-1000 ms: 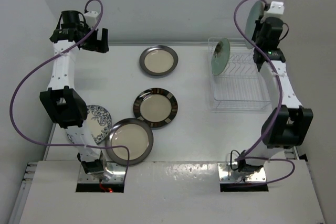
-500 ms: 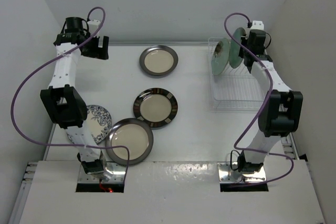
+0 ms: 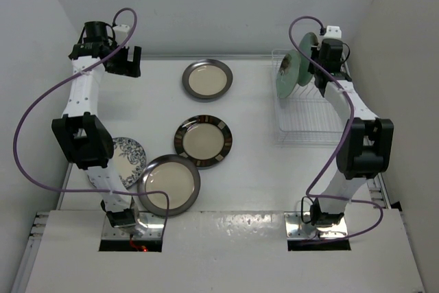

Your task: Load the plates into the dish rack

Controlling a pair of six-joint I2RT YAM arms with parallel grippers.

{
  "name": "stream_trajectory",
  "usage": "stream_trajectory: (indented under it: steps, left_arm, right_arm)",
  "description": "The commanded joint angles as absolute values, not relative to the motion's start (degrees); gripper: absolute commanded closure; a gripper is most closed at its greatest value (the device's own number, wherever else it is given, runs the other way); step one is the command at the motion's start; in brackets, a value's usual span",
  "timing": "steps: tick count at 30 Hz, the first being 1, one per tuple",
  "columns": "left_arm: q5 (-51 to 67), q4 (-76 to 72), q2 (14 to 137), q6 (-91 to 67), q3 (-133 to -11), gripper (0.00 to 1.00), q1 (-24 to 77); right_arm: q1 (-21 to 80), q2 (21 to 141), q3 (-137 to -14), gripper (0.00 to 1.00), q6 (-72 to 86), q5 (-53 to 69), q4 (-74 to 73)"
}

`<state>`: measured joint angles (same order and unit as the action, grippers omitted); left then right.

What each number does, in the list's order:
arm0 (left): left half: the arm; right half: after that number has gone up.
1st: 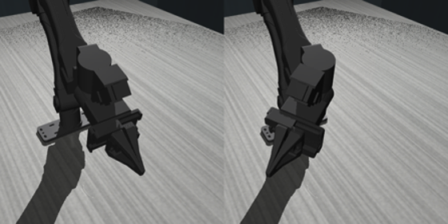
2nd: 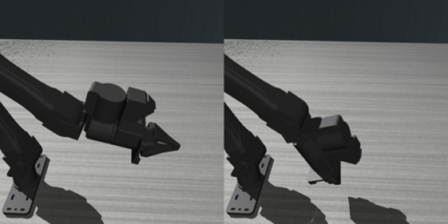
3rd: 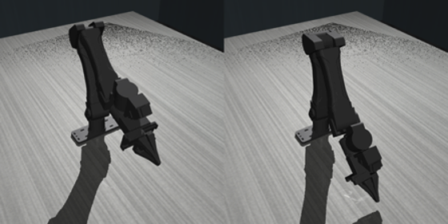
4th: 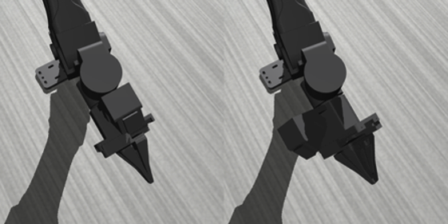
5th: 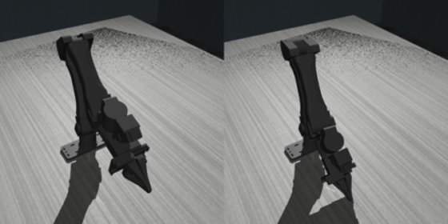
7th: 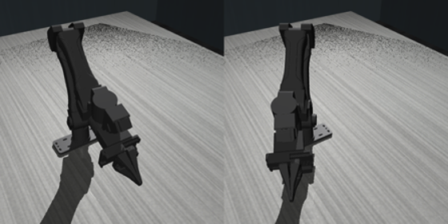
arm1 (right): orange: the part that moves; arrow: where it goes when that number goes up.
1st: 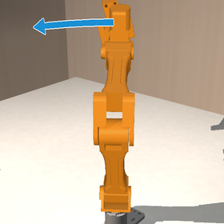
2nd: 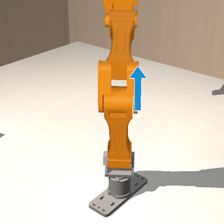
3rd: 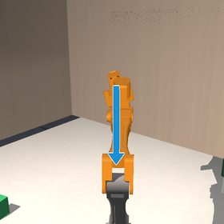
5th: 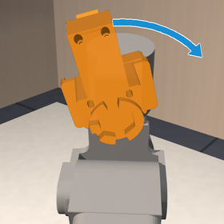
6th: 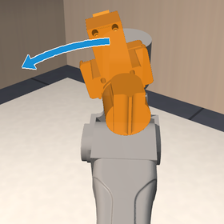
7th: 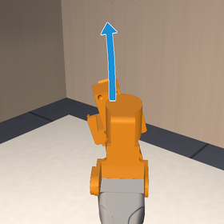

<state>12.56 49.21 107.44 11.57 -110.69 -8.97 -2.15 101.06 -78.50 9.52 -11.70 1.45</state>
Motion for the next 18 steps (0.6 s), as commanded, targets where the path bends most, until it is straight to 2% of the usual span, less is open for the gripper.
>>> stream_trajectory:
  steps: [1,16,18]
  left_arm:
    - [12.3,48.2,104.7,12.0,-110.7,0.00,-8.5]
    - [12.3,48.2,104.7,12.0,-110.7,0.00,-8.5]
    - [12.3,48.2,104.7,12.0,-110.7,0.00,-8.5]
  right_arm:
    - [-1.8,97.4,-78.1,1.00,10.9,-12.1,11.3]
    - [4.1,100.9,-70.8,1.00,6.8,-17.3,17.1]
    - [4.7,101.2,-70.4,0.87,7.5,-18.0,17.9]
